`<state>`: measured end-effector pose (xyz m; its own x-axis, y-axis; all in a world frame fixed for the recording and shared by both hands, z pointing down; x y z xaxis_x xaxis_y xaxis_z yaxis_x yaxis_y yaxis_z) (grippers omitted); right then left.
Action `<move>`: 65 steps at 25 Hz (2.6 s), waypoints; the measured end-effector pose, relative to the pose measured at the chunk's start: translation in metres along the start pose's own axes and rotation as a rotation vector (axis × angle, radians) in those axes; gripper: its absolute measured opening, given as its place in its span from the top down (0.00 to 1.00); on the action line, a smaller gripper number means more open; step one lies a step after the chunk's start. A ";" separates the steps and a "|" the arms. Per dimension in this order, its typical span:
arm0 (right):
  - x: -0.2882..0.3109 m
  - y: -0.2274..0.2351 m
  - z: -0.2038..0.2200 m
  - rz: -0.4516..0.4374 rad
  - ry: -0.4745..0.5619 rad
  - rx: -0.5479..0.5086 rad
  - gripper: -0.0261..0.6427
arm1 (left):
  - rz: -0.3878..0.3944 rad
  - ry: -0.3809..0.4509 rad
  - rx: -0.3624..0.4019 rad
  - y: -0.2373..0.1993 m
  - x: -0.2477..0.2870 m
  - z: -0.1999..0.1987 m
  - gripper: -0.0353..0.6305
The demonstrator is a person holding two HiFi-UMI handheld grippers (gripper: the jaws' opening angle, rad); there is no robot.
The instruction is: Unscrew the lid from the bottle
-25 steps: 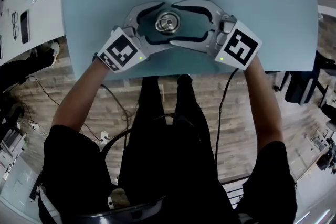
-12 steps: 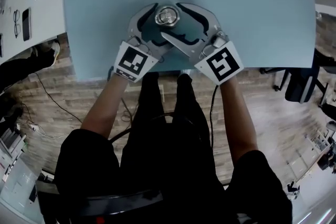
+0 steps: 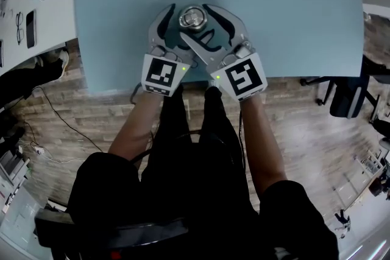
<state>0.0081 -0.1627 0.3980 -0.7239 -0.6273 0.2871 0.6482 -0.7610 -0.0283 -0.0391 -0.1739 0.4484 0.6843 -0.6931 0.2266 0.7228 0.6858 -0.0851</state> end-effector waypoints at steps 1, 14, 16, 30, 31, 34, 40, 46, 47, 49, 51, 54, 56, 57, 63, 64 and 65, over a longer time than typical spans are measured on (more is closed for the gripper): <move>0.001 0.000 0.000 0.007 -0.002 0.003 0.53 | -0.003 0.002 -0.003 0.001 0.001 0.000 0.28; 0.010 0.002 -0.002 0.034 -0.015 -0.010 0.54 | -0.042 0.004 0.008 0.005 0.014 0.001 0.30; 0.013 0.001 -0.002 0.034 -0.017 -0.015 0.54 | -0.048 0.009 0.013 0.002 0.015 -0.001 0.30; 0.015 0.001 0.000 0.013 -0.045 -0.058 0.56 | -0.013 -0.004 0.081 0.002 0.020 -0.001 0.38; 0.015 0.001 0.000 0.010 -0.053 -0.067 0.56 | -0.013 -0.006 0.085 0.002 0.020 -0.001 0.38; 0.014 -0.001 -0.001 0.006 -0.081 -0.096 0.56 | -0.013 -0.006 0.087 0.003 0.020 -0.001 0.38; 0.014 0.000 -0.002 0.020 -0.077 -0.087 0.56 | -0.010 -0.001 0.088 0.004 0.020 -0.002 0.38; 0.014 0.002 -0.003 -0.041 -0.069 -0.052 0.57 | 0.009 -0.001 0.093 0.003 0.019 -0.002 0.38; 0.014 0.002 -0.003 -0.058 -0.071 -0.058 0.57 | 0.017 -0.001 0.096 0.003 0.019 -0.002 0.38; 0.014 0.003 -0.002 -0.095 -0.078 -0.078 0.57 | 0.038 -0.003 0.103 0.003 0.019 -0.002 0.38; 0.014 0.003 -0.003 -0.136 -0.081 -0.099 0.57 | 0.066 -0.006 0.111 0.003 0.018 -0.002 0.38; 0.013 0.005 -0.003 -0.211 -0.078 -0.123 0.57 | 0.116 -0.002 0.131 0.003 0.019 -0.004 0.38; 0.013 0.006 -0.003 -0.269 -0.081 -0.140 0.57 | 0.157 -0.009 0.137 0.004 0.019 -0.004 0.38; 0.013 0.007 -0.003 -0.297 -0.083 -0.149 0.57 | 0.180 -0.012 0.140 0.004 0.019 -0.003 0.38; 0.014 0.011 -0.001 -0.463 -0.089 -0.188 0.57 | 0.289 -0.027 0.166 0.001 0.019 -0.003 0.38; 0.014 0.012 -0.001 -0.489 -0.092 -0.191 0.57 | 0.304 -0.029 0.172 0.002 0.019 -0.003 0.38; 0.014 0.013 -0.001 -0.513 -0.094 -0.194 0.57 | 0.321 -0.031 0.181 0.002 0.019 -0.004 0.38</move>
<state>0.0058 -0.1813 0.4002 -0.9055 -0.1574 0.3942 0.1561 -0.9871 -0.0355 -0.0245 -0.1868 0.4488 0.8683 -0.4310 0.2455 0.4409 0.8974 0.0161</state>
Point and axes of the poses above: the fingertips, and each gripper's own axes: x forward along the fingers, y to its right, z out of its underside, the point moved 5 cm from there along -x, backward along the fingers, and after that the axes turned 1 degree about -z, right-handed, at the moved point
